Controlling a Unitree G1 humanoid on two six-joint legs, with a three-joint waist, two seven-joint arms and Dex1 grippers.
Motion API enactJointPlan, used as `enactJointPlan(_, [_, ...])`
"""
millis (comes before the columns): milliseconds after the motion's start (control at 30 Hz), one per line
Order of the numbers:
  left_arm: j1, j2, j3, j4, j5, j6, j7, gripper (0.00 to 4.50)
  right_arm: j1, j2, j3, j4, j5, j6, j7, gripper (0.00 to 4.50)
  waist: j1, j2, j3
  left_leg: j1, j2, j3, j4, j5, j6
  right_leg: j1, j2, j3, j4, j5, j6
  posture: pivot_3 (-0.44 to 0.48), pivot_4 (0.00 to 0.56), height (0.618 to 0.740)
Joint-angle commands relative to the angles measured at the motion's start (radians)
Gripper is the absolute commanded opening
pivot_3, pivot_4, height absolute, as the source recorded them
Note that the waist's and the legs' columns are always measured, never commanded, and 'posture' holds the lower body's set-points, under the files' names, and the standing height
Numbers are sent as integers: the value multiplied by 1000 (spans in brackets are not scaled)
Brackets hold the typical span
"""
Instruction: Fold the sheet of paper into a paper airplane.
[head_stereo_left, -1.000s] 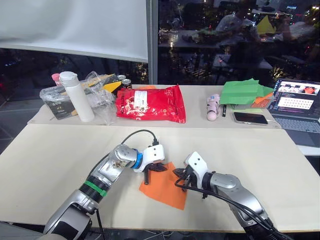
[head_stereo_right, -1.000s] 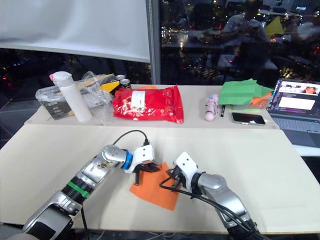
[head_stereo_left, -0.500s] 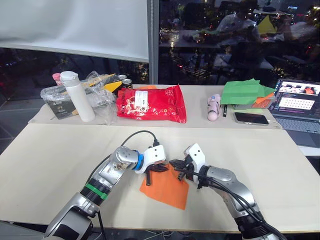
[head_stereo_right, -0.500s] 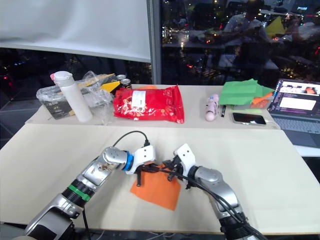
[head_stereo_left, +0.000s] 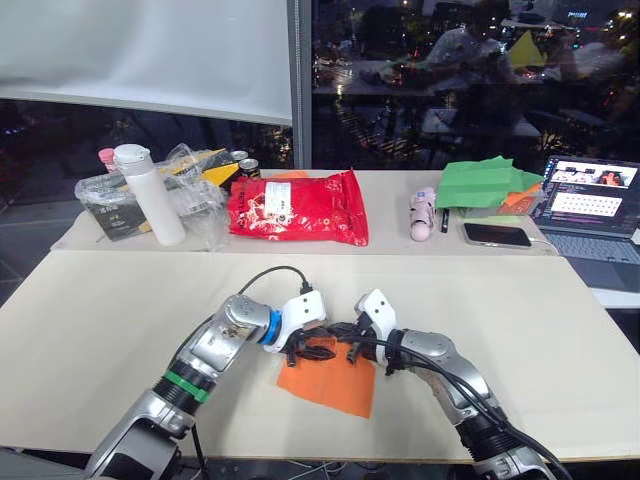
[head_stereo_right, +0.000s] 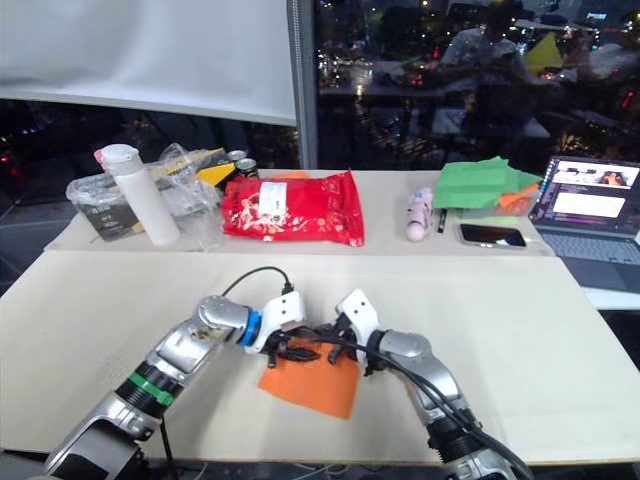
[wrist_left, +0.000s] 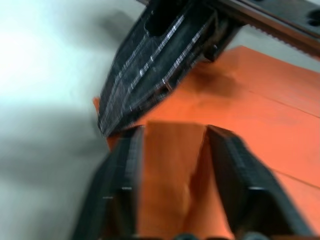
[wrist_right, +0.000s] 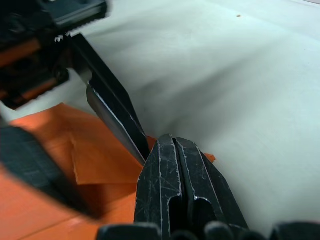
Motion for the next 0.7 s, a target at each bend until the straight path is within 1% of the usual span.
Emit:
enactJointPlan(33, [-6,35,138,-47,-133,82,-45,2817,7,-16,15,35,-27,7,6,0,-2,0,0,0,0,0,0,0,0,0,0,0,0,0,0,0,150,712])
enactJointPlan(133, [-4,50,183,-27,-163,103,-33,2817,10,-19,18,34,-31,7,10,0,-5,0,0,1,0,0,0,0,0,1,0,0,0,0,0,0,150,712])
enactJointPlan(267, [22,26,224,-16,-200,141,12,1639,18,-22,27,25,-35,15,13,0,-5,1,0,1,0,0,1,0,0,2,0,0,0,0,0,0,150,712])
enactJointPlan(367, [57,1,201,-36,-198,154,44,610,19,-22,28,22,-36,17,12,0,-5,1,-1,1,0,0,1,0,0,2,0,0,0,0,0,0,150,712])
enactJointPlan(433, [84,-22,183,-50,-187,167,77,18,17,-21,27,19,-39,18,9,0,-5,1,-1,1,0,0,1,0,0,2,0,0,0,0,0,0,150,712])
enactJointPlan(500, [100,-31,170,-56,-177,171,100,18,16,-20,26,16,-41,18,7,0,-5,1,-1,1,0,0,1,0,0,2,0,0,0,0,0,0,150,712])
enactJointPlan(600, [138,-70,179,-27,-161,177,193,18,7,-18,31,-14,-42,31,6,0,-5,1,-1,1,0,0,1,0,0,2,0,0,0,0,0,0,150,712])
enactJointPlan(700, [179,-66,162,-32,-148,177,220,18,-12,-7,38,-39,-46,38,1,0,-5,2,-1,1,0,0,1,0,0,2,0,0,0,0,0,0,150,712])
